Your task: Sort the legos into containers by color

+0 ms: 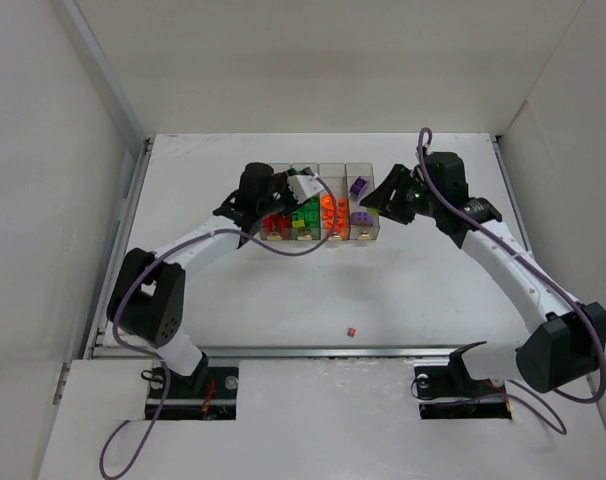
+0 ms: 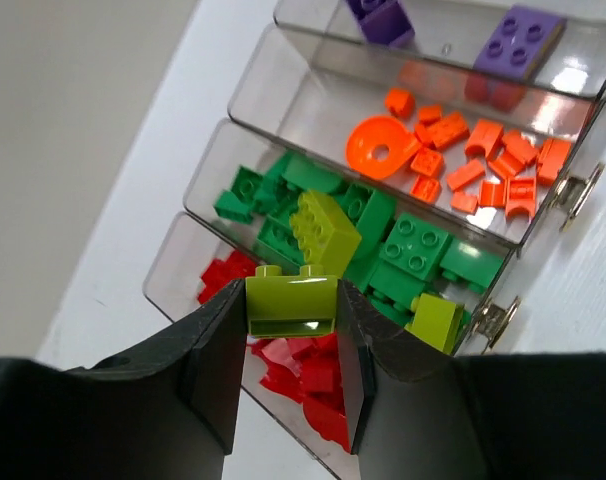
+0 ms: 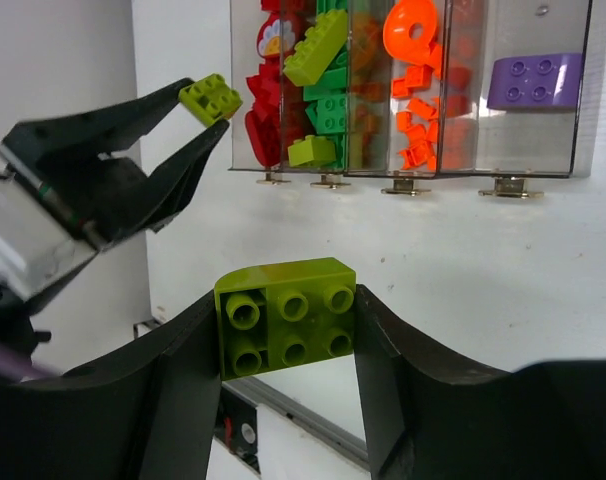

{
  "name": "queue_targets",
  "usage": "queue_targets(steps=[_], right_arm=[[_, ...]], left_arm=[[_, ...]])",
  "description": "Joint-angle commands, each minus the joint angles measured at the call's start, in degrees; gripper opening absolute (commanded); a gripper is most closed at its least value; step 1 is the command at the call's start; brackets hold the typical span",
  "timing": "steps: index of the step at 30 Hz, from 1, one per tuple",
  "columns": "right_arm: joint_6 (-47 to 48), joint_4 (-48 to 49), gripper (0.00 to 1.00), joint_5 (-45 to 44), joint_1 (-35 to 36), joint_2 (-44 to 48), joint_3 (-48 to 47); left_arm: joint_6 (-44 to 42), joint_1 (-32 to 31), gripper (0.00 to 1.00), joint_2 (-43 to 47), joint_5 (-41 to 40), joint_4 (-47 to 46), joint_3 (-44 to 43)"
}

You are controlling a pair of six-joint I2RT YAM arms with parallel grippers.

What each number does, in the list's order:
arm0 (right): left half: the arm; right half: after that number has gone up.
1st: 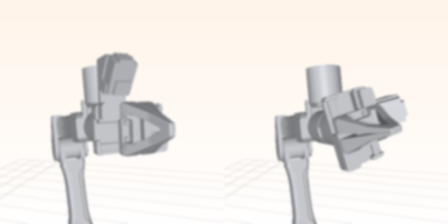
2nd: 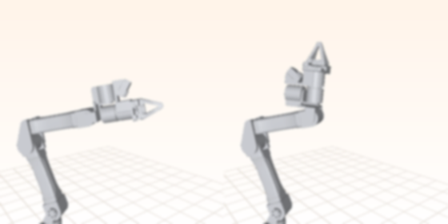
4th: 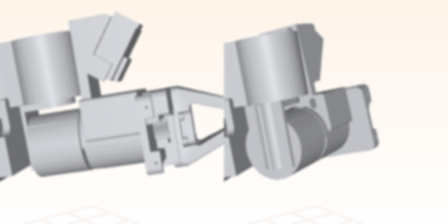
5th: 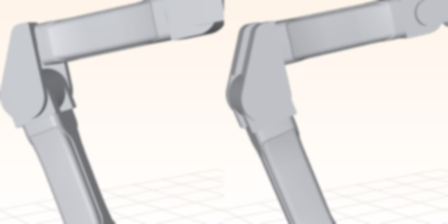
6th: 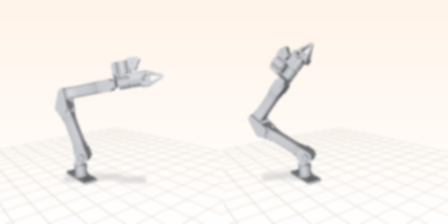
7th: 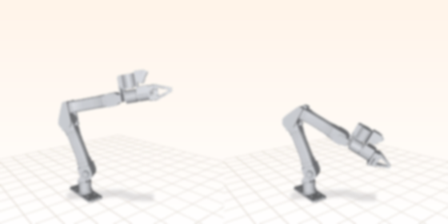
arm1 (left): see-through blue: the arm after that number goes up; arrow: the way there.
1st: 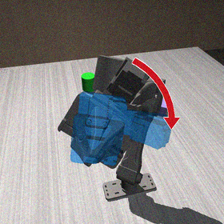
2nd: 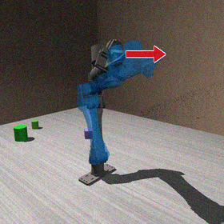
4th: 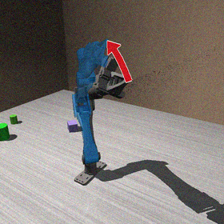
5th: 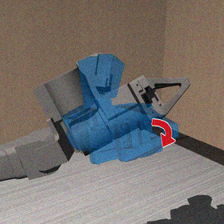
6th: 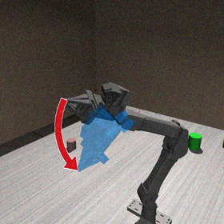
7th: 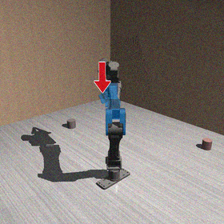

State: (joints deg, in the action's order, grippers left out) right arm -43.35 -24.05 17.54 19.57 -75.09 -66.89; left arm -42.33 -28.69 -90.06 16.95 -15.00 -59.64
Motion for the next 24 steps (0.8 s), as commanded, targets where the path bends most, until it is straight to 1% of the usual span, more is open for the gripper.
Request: queue_targets(steps=[1, 3, 4, 5, 6, 12, 15, 16, 17, 19, 21, 22, 23, 24], right_arm=[[2.0, 0.1, 0.0, -2.3, 0.2, 1.0, -2.9], [2.0, 0.1, 0.0, -2.3, 0.2, 1.0, -2.9], [2.0, 0.1, 0.0, -2.3, 0.2, 1.0, -2.9], [2.0, 0.1, 0.0, -2.3, 0.2, 1.0, -2.9], [2.0, 0.1, 0.0, -2.3, 0.2, 1.0, -2.9], [2.5, 0.1, 0.0, -1.7, 0.2, -0.3, -3.4], [2.5, 0.1, 0.0, -1.2, 0.2, -0.8, -4.0], [2.5, 0.1, 0.0, -1.2, 0.2, -0.8, -4.0], [2.5, 0.6, 0.0, -1.2, 0.2, -0.8, -4.0], [2.5, 1.1, 0.0, -1.2, 0.2, -2.1, -4.6], [3.2, 1.6, 0.0, -1.7, 2.3, -3.6, -6.0], [3.9, 1.6, 0.0, -2.9, 3.5, -6.3, -8.8], [6.0, 1.6, 0.0, -4.0, 4.8, -8.1, -10.8], [7.2, 0.7, 0.0, -5.2, 6.3, -10.3, -13.2]], left_arm=[[3.1, 1.1, 0.06, -1.5, 6.5, 8.2, -5.7], [1.4, 1.1, 0.16, -2.0, 8.1, 8.9, -5.8], [1.4, 0.6, 0.26, -2.0, 8.1, 8.9, -5.8], [1.4, 0.6, 0.47, -2.0, 8.7, 8.9, -5.8], [2.1, 0.6, 0.49, -2.0, 8.7, 8.9, -5.1], [3.2, 0.6, 0.49, -2.0, 8.7, 6.0, -3.5], [3.8, 0.6, 0.49, -2.0, 7.4, 4.5, -3.5], [4.7, 0.6, 0.5, -2.0, 6.7, 4.5, -3.5], [5.2, 0.6, 0.56, -2.0, 6.7, 4.5, -4.2], [6.6, 1.1, 0.6, -1.5, 6.2, 5.0, -5.7], [11.0, 1.6, 0.64, -0.8, 4.0, 5.6, -7.2], [13.3, 3.5, 0.68, 0.2, 3.1, 5.6, -8.1], [16.2, 4.5, 0.68, 0.8, 0.2, 5.6, -9.5], [23.0, 5.6, 0.69, 2.5, -1.6, 5.6, -10.1]])
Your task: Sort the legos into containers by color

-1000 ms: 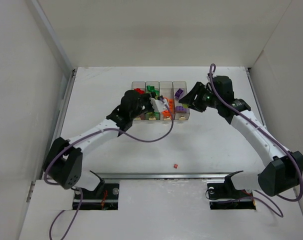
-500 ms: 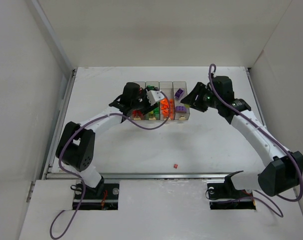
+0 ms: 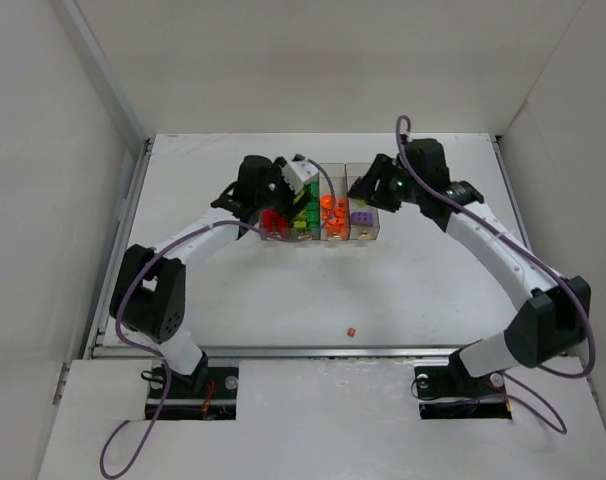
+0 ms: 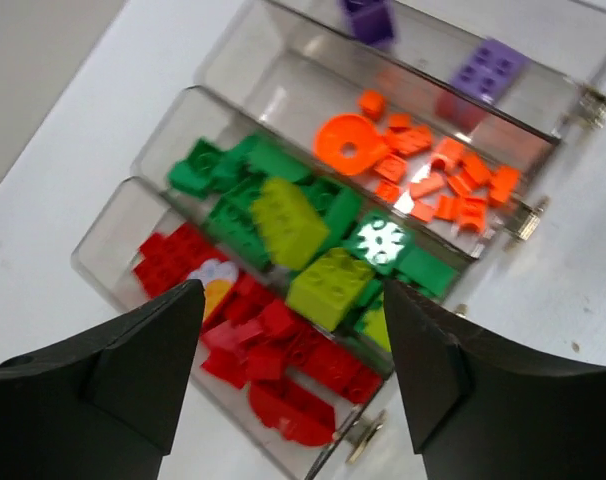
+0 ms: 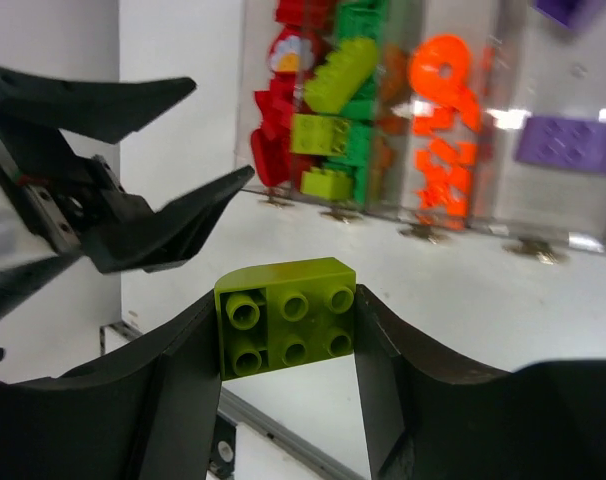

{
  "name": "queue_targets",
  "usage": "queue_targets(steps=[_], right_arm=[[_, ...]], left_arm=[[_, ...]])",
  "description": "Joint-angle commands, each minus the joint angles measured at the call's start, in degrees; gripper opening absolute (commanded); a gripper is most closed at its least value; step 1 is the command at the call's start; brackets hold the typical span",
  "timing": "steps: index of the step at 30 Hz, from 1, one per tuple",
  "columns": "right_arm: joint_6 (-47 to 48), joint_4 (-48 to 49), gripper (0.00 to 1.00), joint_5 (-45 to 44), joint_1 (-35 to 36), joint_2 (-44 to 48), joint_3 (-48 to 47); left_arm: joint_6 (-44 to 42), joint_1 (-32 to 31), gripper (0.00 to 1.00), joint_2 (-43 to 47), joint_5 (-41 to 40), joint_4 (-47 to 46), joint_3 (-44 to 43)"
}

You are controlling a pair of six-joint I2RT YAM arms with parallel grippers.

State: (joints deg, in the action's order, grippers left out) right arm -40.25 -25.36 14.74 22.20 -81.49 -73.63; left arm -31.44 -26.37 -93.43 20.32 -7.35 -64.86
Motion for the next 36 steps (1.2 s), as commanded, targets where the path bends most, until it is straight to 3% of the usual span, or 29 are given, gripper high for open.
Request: queue_targets(steps=[1, 4, 8, 16, 20, 24, 27, 28, 30, 36], right_arm=[[5.2, 1.5, 0.0, -4.2, 5.7, -6.4, -12.0], [7.5, 0.8, 0.0, -3.5, 7.0, -17.4, -20.7], [9.6, 3.2, 0.0, -6.7, 7.0, -31.1, -32.6], [15.4, 1.9, 0.0, -7.4, 7.6, -47.2, -47.1], [15.9, 1.9, 0.14, -6.7, 7.6, -50.7, -49.3], [15.9, 0.8, 0.56, -6.7, 7.6, -51.5, -50.7], [15.9, 0.1, 0.72, -6.7, 7.6, -52.0, -51.3], [15.9, -0.6, 0.86, -6.7, 7.6, -52.0, -51.3], [15.9, -1.3, 0.99, -6.7, 7.6, -50.2, -51.8], [18.2, -5.2, 0.99, -10.6, 7.6, -41.6, -47.4]], left_arm=[[15.2, 5.8, 0.7, 6.7, -6.5, -0.9, -5.4], [22.9, 8.7, 0.72, 10.1, -14.1, 2.3, -5.9], [26.4, 10.3, 0.75, 15.4, -23.8, 7.8, -2.8], [29.9, 12.0, 0.77, 25.9, -26.5, 11.1, 6.9], [30.4, 12.6, 0.77, 28.6, -25.9, 11.1, 9.0], [29.9, 13.1, 0.77, 29.7, -25.4, 11.1, 10.0], [29.3, 13.1, 0.77, 29.7, -24.3, 11.1, 10.0], [29.3, 13.1, 0.77, 30.2, -24.3, 11.1, 10.5], [29.3, 13.1, 0.78, 30.2, -24.3, 9.6, 11.2], [30.5, 13.6, 0.82, 31.4, -26.2, 8.3, 14.1]])
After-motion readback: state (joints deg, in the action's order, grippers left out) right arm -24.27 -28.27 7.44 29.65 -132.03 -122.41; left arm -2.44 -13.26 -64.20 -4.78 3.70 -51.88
